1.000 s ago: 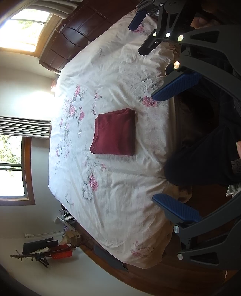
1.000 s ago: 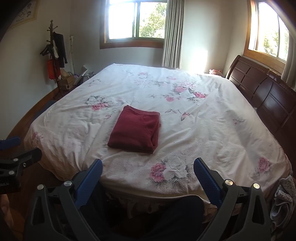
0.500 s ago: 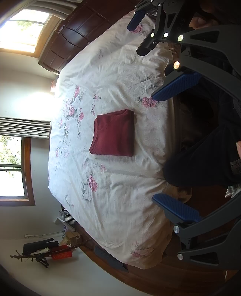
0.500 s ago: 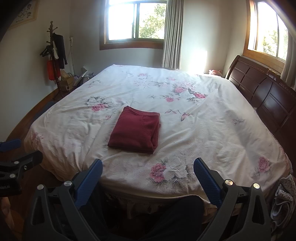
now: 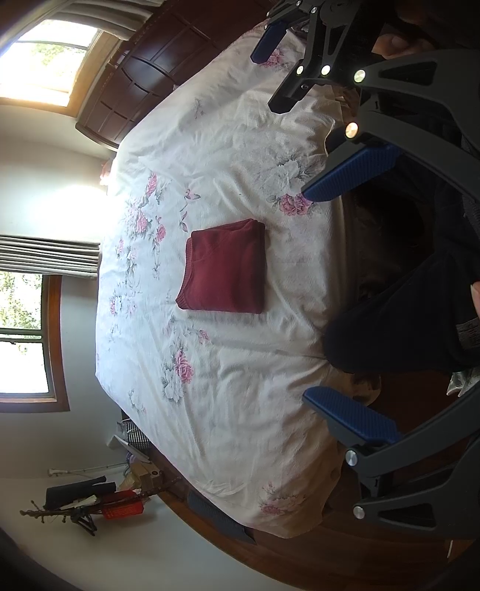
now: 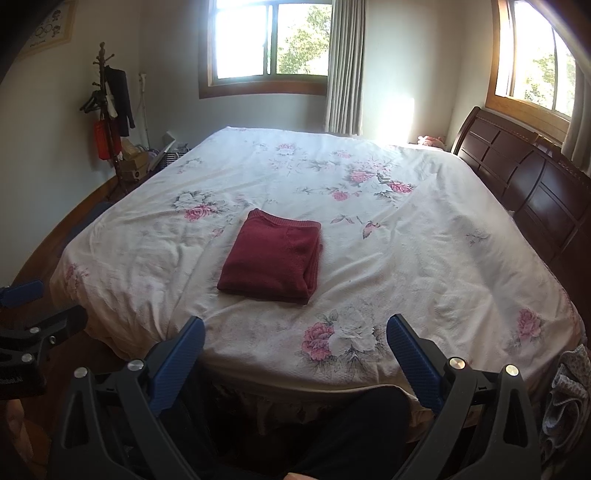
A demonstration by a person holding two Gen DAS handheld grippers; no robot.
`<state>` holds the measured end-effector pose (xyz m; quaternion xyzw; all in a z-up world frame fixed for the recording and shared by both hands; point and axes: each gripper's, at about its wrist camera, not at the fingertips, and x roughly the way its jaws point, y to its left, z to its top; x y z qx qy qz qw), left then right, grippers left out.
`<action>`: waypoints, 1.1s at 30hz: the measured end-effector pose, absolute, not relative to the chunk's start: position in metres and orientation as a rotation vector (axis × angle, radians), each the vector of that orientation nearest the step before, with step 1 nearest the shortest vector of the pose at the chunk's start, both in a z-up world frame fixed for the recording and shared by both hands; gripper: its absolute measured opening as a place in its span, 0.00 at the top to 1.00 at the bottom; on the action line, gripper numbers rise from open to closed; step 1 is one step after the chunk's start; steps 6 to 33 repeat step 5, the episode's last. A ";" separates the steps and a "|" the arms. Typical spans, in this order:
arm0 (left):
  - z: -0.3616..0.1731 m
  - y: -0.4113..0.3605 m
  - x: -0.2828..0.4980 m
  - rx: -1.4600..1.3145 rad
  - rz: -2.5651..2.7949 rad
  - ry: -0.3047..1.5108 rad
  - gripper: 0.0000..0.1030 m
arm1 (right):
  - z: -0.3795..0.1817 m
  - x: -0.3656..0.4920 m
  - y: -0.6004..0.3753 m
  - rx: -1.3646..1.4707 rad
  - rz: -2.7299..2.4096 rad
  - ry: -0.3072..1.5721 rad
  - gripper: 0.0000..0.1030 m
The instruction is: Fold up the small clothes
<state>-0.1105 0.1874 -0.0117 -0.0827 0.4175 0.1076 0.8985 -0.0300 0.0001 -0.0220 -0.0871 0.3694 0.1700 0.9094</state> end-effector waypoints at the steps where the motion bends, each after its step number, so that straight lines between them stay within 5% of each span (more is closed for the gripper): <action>1: -0.012 0.187 -0.111 -0.170 0.225 0.864 0.03 | -0.022 -0.030 0.000 -0.178 0.351 0.767 0.04; 33: -0.012 0.188 -0.110 -0.172 0.224 0.863 0.03 | -0.021 -0.031 0.002 -0.171 0.344 0.771 0.04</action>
